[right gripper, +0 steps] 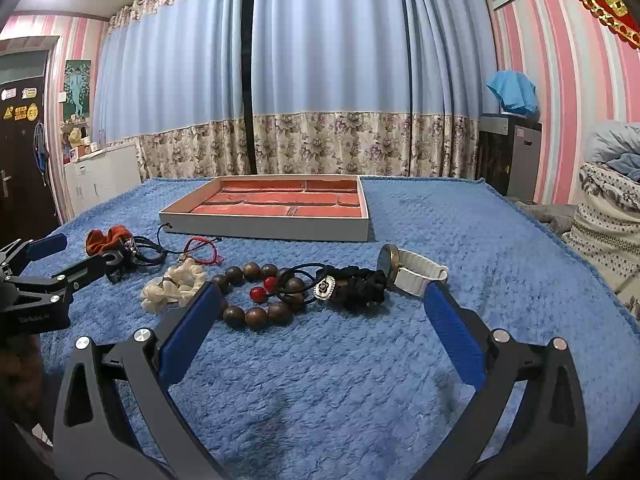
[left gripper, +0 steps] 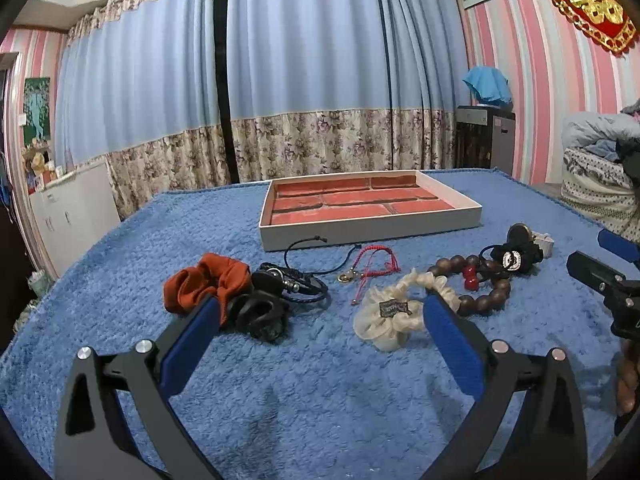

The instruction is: Organize jewelry

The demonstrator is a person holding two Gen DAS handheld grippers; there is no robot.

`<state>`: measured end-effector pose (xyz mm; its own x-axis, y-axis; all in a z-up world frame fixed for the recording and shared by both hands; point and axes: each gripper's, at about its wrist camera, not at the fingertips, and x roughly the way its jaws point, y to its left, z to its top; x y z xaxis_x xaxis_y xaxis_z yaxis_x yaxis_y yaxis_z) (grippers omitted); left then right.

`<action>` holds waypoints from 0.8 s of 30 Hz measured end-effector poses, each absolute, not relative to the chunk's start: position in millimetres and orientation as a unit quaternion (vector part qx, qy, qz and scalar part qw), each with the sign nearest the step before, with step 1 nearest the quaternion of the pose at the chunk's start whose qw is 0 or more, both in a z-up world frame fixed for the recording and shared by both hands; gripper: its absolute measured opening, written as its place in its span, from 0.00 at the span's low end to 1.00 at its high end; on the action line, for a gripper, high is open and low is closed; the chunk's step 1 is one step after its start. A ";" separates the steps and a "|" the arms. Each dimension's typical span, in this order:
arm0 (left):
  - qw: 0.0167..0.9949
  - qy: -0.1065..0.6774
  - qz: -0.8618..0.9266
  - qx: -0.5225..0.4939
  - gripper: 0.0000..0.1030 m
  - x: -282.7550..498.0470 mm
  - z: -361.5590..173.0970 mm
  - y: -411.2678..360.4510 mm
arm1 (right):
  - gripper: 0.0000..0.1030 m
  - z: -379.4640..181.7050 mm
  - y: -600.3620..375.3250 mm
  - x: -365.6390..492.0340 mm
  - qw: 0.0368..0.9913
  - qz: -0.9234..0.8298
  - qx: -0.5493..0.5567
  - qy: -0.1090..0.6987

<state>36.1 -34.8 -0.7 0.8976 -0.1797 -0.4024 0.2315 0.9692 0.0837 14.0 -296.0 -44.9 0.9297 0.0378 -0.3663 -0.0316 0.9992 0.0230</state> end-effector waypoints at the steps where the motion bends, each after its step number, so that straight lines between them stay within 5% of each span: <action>1: 0.972 0.199 -0.105 0.066 0.96 35.6 -0.8 -34.7 | 0.96 -44.8 -296.3 13.8 0.982 0.019 0.009 0.187; 24: 0.977 0.197 -0.065 0.055 0.96 45.4 15.8 -12.8 | 0.95 -24.8 -318.6 24.3 0.980 -0.001 0.013 0.199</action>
